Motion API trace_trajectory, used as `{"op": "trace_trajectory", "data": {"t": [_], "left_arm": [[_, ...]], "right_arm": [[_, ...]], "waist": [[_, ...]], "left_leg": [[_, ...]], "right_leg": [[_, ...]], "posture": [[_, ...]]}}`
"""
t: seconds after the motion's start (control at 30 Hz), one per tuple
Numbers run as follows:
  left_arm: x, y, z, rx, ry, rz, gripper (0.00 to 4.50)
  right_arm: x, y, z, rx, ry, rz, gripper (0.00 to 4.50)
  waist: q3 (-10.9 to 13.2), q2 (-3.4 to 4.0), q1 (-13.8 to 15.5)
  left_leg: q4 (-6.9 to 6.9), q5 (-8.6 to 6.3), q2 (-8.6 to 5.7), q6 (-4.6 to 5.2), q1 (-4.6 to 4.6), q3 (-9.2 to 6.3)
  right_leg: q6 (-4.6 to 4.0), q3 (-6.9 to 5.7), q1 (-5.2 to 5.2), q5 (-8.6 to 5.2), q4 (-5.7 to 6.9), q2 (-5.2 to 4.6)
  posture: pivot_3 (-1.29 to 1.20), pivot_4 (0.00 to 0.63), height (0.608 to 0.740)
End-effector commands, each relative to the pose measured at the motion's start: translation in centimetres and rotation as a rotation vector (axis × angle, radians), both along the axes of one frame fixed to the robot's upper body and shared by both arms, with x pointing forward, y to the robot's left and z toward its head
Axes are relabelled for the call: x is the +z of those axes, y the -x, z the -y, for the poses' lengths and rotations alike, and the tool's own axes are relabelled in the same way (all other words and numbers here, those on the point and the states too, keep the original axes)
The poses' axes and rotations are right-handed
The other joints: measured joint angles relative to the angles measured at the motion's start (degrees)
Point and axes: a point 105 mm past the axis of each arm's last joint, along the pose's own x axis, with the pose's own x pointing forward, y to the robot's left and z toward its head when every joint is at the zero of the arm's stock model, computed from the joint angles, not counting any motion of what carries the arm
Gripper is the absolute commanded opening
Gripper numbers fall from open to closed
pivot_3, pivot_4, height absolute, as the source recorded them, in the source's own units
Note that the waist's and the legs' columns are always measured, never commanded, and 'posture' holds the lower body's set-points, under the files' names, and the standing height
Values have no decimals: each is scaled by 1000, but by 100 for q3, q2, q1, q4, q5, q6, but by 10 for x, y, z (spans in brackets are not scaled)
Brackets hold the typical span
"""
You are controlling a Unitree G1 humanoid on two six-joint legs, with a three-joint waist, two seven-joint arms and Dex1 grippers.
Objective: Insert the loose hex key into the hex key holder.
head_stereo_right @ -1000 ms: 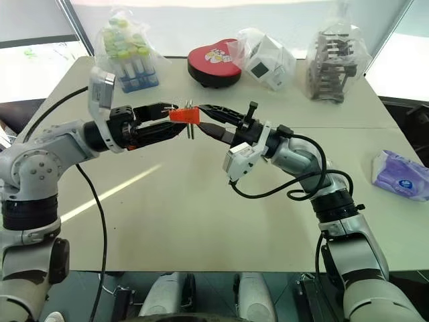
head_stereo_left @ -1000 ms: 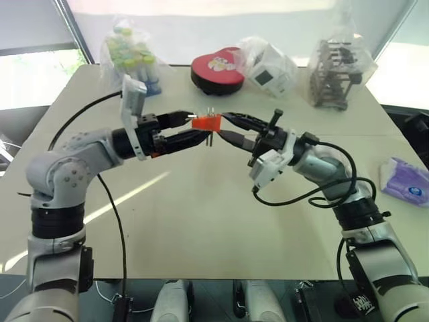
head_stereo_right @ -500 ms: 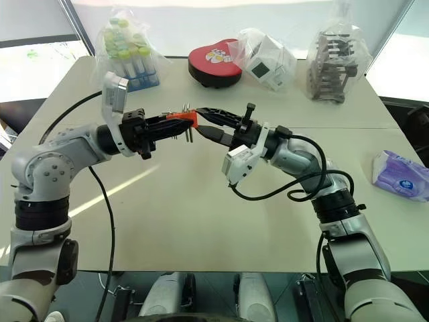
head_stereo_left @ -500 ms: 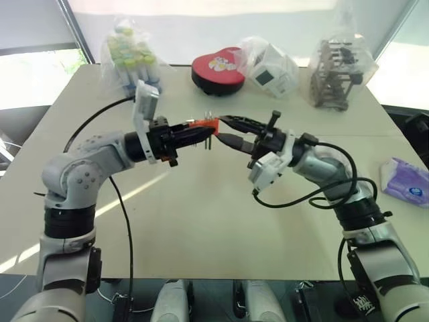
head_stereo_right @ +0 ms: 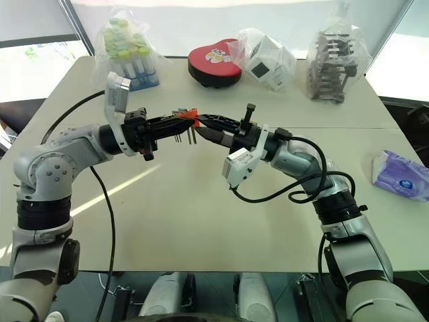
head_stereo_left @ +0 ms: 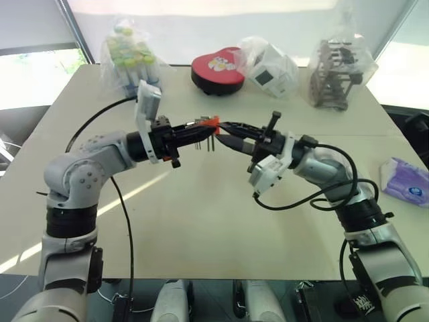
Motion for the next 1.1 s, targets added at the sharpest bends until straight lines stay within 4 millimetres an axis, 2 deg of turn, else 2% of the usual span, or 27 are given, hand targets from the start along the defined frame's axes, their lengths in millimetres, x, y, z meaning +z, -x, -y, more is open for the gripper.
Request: {"op": "trace_trajectory", "data": {"t": [0.03,0.17,0.3,0.5,0.7,0.8,0.87,1.0,1.1], "left_arm": [[8,6,0,2,-35,85,24],[-2,7,-7,40,-100,115,24],[-10,9,-17,93,-138,120,24],[-14,12,-23,130,-155,116,24],[-15,13,-26,155,-159,117,24],[-15,14,-25,159,-157,116,0],[-16,14,-25,161,-156,114,0],[-17,15,-25,167,-154,113,0],[-17,15,-25,172,-150,111,0]], "right_arm": [[-15,-18,20,-114,-2,-158,1078],[-38,-47,45,-308,-82,-457,1078],[-55,-68,64,-462,-260,-793,1078],[-52,-74,65,-518,-338,-936,1078],[-55,-76,66,-547,-331,-1089,1078],[-58,-83,77,-618,-339,-1098,1934],[-59,-85,82,-646,-335,-1116,2890],[-61,-85,88,-673,-340,-1160,2890],[-72,-83,98,-732,-313,-1226,2890]], "waist": [[0,-1,14],[1,0,6],[1,1,-14],[2,2,14],[2,2,11],[2,2,14],[2,2,13],[2,2,8],[2,2,8]], "left_leg": [[0,-3,0,5,0,-1],[1,-11,0,19,1,0],[0,-11,2,20,3,-1],[0,-12,1,22,1,-2],[-1,-13,0,24,0,-3],[-1,-13,0,24,-1,-3],[-1,-14,-1,24,-2,-2],[-1,-14,-1,25,-2,-3],[-1,-14,0,25,-3,-2]], "right_leg": [[0,0,2,0,-1,0],[-1,0,4,0,-3,-1],[-1,0,3,0,1,1],[-2,-1,3,-1,-1,1],[-1,-2,2,-1,-2,1],[-1,-1,2,-1,-2,1],[-1,-1,2,-1,-3,1],[-1,-1,1,-1,-4,1],[-1,-1,1,-1,-4,2]], "posture": [[0,150,740],[0,150,740],[0,150,740],[0,150,740],[0,150,740],[0,150,740],[0,150,740],[0,150,740],[0,150,740]]}}
